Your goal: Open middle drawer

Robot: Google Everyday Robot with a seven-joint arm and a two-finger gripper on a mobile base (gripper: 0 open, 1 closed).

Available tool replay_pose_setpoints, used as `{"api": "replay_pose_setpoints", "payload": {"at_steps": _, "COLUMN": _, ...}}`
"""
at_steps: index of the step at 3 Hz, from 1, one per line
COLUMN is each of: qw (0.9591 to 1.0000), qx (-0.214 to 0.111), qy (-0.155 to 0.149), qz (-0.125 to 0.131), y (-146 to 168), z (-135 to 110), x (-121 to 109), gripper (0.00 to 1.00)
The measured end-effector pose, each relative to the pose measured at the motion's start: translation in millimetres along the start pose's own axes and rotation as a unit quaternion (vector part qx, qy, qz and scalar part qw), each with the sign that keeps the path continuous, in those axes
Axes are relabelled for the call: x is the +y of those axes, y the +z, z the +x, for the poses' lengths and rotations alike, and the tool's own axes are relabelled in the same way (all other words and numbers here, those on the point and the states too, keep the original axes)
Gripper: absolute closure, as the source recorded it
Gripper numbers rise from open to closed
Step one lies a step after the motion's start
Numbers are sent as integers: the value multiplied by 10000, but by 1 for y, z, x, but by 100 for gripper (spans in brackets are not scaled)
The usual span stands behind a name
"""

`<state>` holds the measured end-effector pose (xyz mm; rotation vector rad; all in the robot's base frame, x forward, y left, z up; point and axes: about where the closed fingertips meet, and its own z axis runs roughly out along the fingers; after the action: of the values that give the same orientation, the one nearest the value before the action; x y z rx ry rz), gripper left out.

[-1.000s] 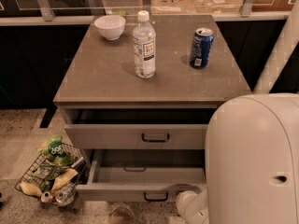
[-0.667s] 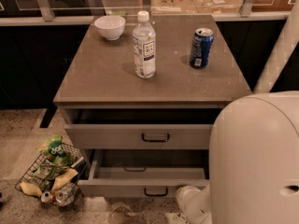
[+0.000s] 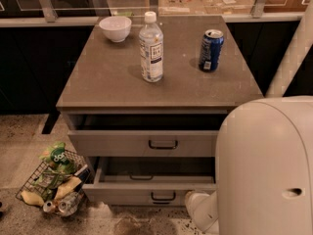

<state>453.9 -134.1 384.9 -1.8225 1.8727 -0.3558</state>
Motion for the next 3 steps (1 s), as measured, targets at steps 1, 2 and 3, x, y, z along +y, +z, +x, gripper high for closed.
{"api": "replay_pose_setpoints", "payload": {"at_steps": 1, "qw": 9996, "qx": -28, "qy": 6, "qz": 286, "y": 23, "z": 9, "x": -33, "gripper": 100}}
{"api": "replay_pose_setpoints", "payload": {"at_steps": 2, "qw": 9996, "qx": -28, "qy": 6, "qz": 285, "y": 23, "z": 9, "x": -33, "gripper": 100}}
{"api": "replay_pose_setpoints", "payload": {"at_steps": 3, "qw": 9987, "qx": -97, "qy": -63, "qz": 498, "y": 39, "z": 4, "x": -66, "gripper": 100}}
